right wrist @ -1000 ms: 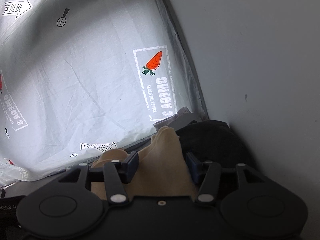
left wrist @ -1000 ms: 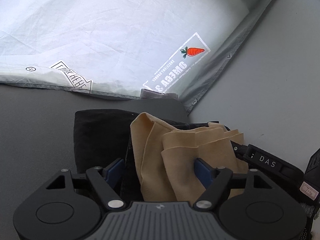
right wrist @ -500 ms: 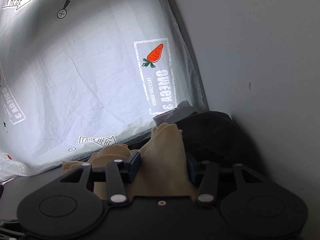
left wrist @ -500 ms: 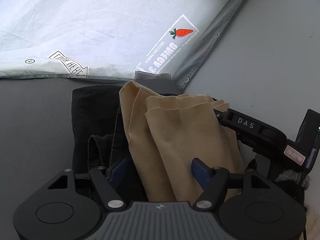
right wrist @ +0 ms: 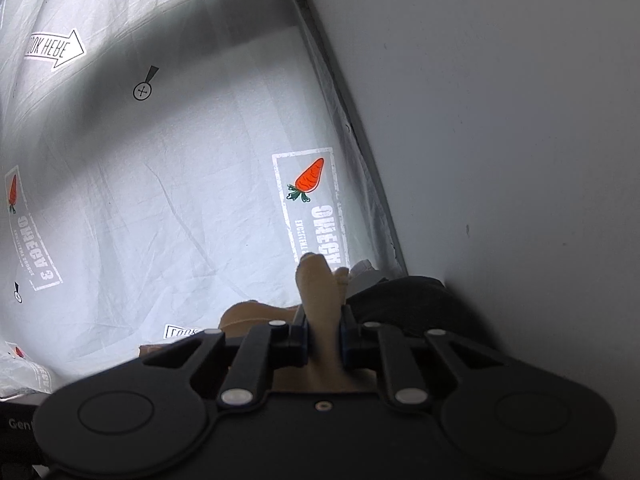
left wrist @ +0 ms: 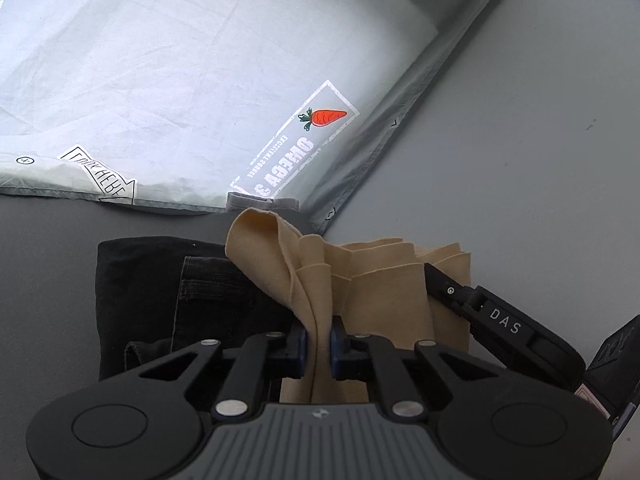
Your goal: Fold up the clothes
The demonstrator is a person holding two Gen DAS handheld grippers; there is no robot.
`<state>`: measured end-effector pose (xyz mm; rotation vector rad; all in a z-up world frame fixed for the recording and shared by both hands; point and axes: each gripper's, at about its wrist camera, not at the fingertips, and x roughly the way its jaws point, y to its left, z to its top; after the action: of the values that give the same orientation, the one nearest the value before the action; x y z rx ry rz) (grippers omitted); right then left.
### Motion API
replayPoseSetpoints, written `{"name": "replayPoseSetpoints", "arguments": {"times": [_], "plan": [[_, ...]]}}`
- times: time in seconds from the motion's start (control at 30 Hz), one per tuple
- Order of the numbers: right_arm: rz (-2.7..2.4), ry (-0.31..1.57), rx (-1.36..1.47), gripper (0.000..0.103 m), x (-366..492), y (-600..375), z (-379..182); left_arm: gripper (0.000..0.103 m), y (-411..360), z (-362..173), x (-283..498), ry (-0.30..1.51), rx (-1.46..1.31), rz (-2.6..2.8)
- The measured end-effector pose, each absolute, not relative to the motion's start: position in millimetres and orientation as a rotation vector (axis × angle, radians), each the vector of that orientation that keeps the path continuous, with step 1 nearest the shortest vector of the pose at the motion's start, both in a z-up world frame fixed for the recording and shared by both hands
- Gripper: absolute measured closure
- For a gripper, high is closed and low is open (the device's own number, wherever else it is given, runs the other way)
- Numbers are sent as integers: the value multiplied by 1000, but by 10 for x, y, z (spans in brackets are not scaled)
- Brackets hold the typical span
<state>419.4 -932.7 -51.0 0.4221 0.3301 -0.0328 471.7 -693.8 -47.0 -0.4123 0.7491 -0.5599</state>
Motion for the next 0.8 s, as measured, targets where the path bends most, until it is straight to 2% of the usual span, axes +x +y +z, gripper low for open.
{"name": "replayPoseSetpoints", "arguments": {"times": [0.1,0.17,0.2,0.27,0.33,0.37,0.4,0.43,0.47,0.6,0.63,0.7,0.73,0.77,0.8], "plan": [[-31,246,458,89,4173,-9432,-287,91,-6918,-206,4798,644,-394,-579],[-15,227,483,88,4271,-9502,-239,88,-6918,-276,4987,652,-374,-524],[-17,240,481,88,4362,-9525,-260,82,-6918,-312,5082,657,-363,-496],[-76,328,404,79,4636,-9509,-415,79,-6821,-426,5147,687,-376,-446],[-142,388,285,79,4775,-9404,-541,70,-6723,-541,5210,718,-388,-395],[-154,396,250,75,4779,-9363,-559,59,-6674,-598,5242,733,-394,-370],[-153,387,228,63,4734,-9332,-560,43,-6625,-656,5273,748,-400,-344],[-151,363,209,31,4648,-9296,-556,36,-6575,-713,5305,763,-407,-319],[-156,341,193,18,4548,-9263,-550,28,-6499,-730,5263,758,-411,-307],[-190,304,120,18,4221,-9084,-568,28,-6397,-749,5087,772,-354,-289],[-181,300,91,21,4152,-9015,-592,27,-6386,-747,5036,776,-334,-288],[-144,315,70,41,4093,-8922,-673,15,-6345,-765,4940,771,-317,-307],[-126,329,75,53,4088,-8893,-719,15,-6323,-777,4898,763,-314,-314],[-108,343,80,60,4084,-8865,-766,15,-6295,-779,4833,753,-308,-316],[-91,356,85,63,4080,-8836,-812,14,-6278,-770,4776,755,-291,-319]]}}
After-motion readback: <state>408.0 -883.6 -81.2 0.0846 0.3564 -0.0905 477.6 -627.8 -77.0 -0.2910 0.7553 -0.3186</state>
